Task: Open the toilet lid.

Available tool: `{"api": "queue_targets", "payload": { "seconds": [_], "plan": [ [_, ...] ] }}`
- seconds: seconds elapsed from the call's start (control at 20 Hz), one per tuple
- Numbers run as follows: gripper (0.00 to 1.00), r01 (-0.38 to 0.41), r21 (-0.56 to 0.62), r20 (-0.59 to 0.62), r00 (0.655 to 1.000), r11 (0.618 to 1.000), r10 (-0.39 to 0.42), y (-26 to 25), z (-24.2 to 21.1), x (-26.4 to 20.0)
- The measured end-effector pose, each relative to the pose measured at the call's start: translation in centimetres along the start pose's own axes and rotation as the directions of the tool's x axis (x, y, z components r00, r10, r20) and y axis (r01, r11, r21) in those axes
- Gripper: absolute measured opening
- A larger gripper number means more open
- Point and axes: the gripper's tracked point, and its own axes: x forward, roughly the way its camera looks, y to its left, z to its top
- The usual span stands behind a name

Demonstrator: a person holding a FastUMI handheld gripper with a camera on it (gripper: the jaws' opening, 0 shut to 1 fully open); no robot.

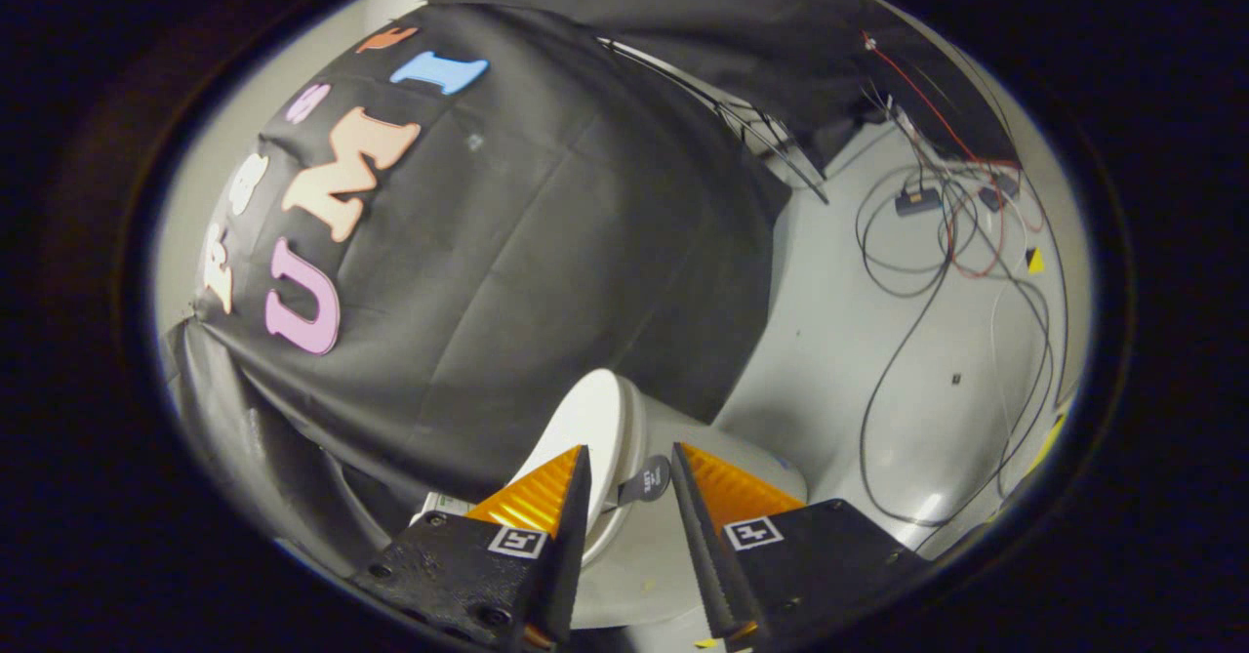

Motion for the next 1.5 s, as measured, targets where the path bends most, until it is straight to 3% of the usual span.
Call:
{"api": "queue_targets", "payload": {
  "seconds": [0.3, 0.55, 0.8, 0.85, 0.95, 1.25, 1.5],
  "plan": [
    [0.51, -0.020, 0.135, -0.044, 0.999, 0.991, 0.026, -1.5, -2.6, 4.8],
    [0.50, -0.034, 0.176, -0.084, 0.995, 0.984, 0.050, -1.3, -4.0, 6.9],
    [0.29, -0.080, 0.208, -0.084, 0.992, 0.975, 0.099, 0.4, -4.4, 7.7],
    [0.17, -0.081, 0.208, -0.095, 0.990, 0.975, 0.103, 0.5, -4.5, 7.8],
    [0.11, -0.092, 0.183, -0.108, 0.988, 0.979, 0.113, 1.0, -4.7, 7.4],
    [0.10, -0.222, 0.164, -0.065, 0.970, 0.961, 0.235, 3.9, -3.9, 6.1],
    [0.11, -0.272, 0.087, -0.033, 0.961, 0.958, 0.275, 7.7, -3.1, 4.8]
  ]
}}
